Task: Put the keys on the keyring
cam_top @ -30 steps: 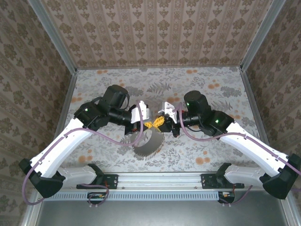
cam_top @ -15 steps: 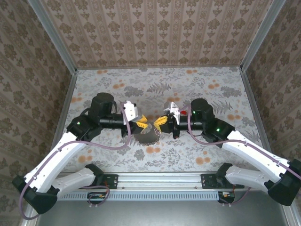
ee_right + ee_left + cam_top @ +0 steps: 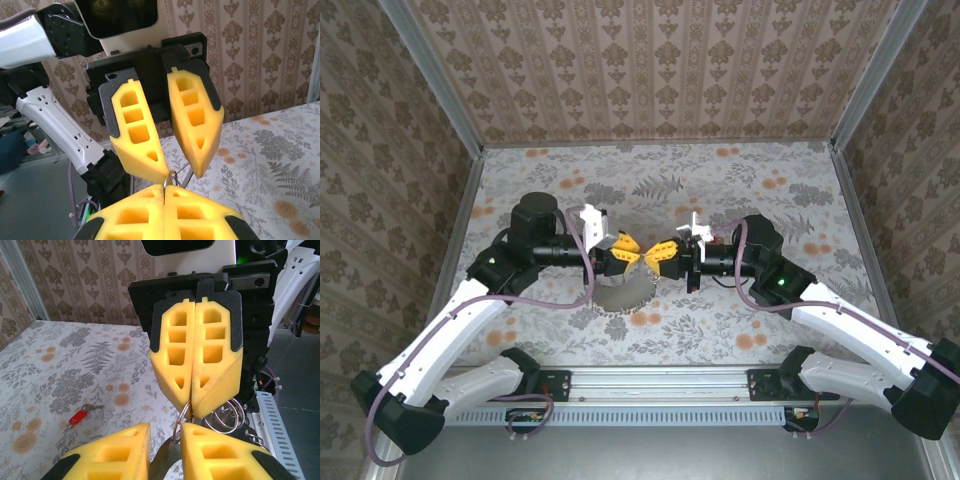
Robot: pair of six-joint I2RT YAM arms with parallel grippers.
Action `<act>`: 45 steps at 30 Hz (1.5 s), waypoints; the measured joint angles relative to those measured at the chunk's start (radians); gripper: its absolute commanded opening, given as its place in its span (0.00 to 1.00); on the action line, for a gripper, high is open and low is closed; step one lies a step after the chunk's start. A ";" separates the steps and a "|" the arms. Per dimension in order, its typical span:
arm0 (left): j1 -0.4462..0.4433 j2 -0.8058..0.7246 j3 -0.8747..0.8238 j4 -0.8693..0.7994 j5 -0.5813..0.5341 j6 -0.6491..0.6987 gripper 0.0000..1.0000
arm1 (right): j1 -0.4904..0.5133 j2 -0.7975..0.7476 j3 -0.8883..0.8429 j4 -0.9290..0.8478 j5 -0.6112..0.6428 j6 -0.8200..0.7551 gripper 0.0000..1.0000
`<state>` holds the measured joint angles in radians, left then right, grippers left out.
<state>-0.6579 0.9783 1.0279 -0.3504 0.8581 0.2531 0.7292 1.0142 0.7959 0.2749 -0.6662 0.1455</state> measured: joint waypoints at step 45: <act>-0.021 0.113 0.219 -0.438 0.016 0.202 0.00 | -0.013 0.003 0.125 -0.366 0.113 -0.253 0.42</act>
<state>-0.6792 1.0908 1.2465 -0.7883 0.8745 0.4553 0.7166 1.0168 0.9211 -0.0914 -0.5529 -0.1078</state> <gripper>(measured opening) 0.045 0.421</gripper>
